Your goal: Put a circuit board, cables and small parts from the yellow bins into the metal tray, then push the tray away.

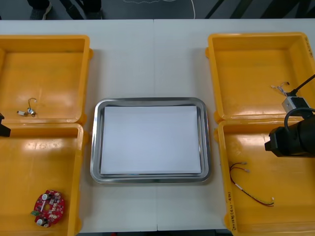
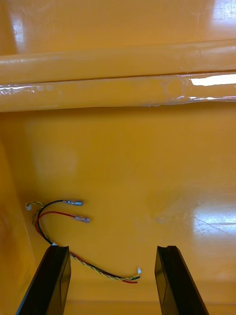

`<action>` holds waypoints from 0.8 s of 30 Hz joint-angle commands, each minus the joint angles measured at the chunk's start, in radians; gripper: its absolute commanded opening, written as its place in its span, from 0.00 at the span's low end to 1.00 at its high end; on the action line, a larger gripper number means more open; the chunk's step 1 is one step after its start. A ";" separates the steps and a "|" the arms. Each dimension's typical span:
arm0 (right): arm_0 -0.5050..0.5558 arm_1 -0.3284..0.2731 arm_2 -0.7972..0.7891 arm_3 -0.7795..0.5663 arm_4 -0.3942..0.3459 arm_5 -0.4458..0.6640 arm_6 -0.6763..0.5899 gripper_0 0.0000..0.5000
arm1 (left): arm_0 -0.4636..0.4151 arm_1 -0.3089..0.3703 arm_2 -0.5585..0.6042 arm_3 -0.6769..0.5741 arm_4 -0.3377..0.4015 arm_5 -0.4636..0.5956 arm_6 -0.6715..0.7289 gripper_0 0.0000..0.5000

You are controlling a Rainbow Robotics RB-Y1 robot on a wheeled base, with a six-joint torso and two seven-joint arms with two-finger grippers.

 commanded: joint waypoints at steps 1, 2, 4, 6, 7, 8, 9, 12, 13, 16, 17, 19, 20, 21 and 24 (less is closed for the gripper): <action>0.013 -0.030 -0.032 -0.007 -0.008 -0.001 0.003 1.00 | 0.013 -0.007 0.032 -0.025 -0.008 0.006 -0.063 1.00; 0.013 -0.030 -0.032 -0.007 -0.008 -0.001 0.003 1.00 | 0.013 -0.007 0.032 -0.025 -0.008 0.006 -0.063 1.00; 0.013 -0.030 -0.032 -0.007 -0.008 -0.001 0.003 1.00 | 0.013 -0.007 0.032 -0.025 -0.008 0.006 -0.063 1.00; 0.013 -0.030 -0.032 -0.007 -0.008 -0.001 0.003 1.00 | 0.013 -0.007 0.032 -0.025 -0.008 0.006 -0.063 1.00; 0.013 -0.030 -0.032 -0.007 -0.008 -0.001 0.003 1.00 | 0.013 -0.007 0.032 -0.025 -0.008 0.006 -0.063 1.00; 0.013 -0.030 -0.032 -0.007 -0.008 -0.001 0.003 1.00 | 0.013 -0.007 0.032 -0.025 -0.008 0.006 -0.063 1.00; 0.013 -0.030 -0.032 -0.007 -0.008 -0.001 0.003 1.00 | 0.013 -0.007 0.032 -0.025 -0.008 0.006 -0.063 1.00; 0.013 -0.030 -0.032 -0.007 -0.008 -0.001 0.003 1.00 | 0.013 -0.007 0.032 -0.025 -0.008 0.006 -0.063 1.00; 0.013 -0.030 -0.032 -0.007 -0.008 -0.001 0.003 1.00 | 0.013 -0.007 0.032 -0.025 -0.008 0.006 -0.063 1.00; 0.013 -0.030 -0.032 -0.007 -0.008 -0.001 0.003 1.00 | 0.013 -0.007 0.032 -0.025 -0.008 0.006 -0.063 1.00; 0.013 -0.030 -0.032 -0.007 -0.008 -0.001 0.003 1.00 | 0.013 -0.007 0.032 -0.025 -0.008 0.006 -0.063 1.00; 0.013 -0.030 -0.032 -0.007 -0.008 -0.001 0.003 1.00 | 0.013 -0.007 0.032 -0.025 -0.008 0.006 -0.063 1.00; 0.013 -0.030 -0.032 -0.007 -0.008 -0.001 0.003 1.00 | 0.013 -0.007 0.032 -0.025 -0.008 0.006 -0.063 1.00; 0.013 -0.030 -0.032 -0.007 -0.008 -0.001 0.003 1.00 | 0.013 -0.007 0.032 -0.025 -0.008 0.006 -0.063 1.00; 0.013 -0.030 -0.032 -0.007 -0.008 -0.001 0.003 1.00 | 0.013 -0.007 0.032 -0.025 -0.008 0.006 -0.063 1.00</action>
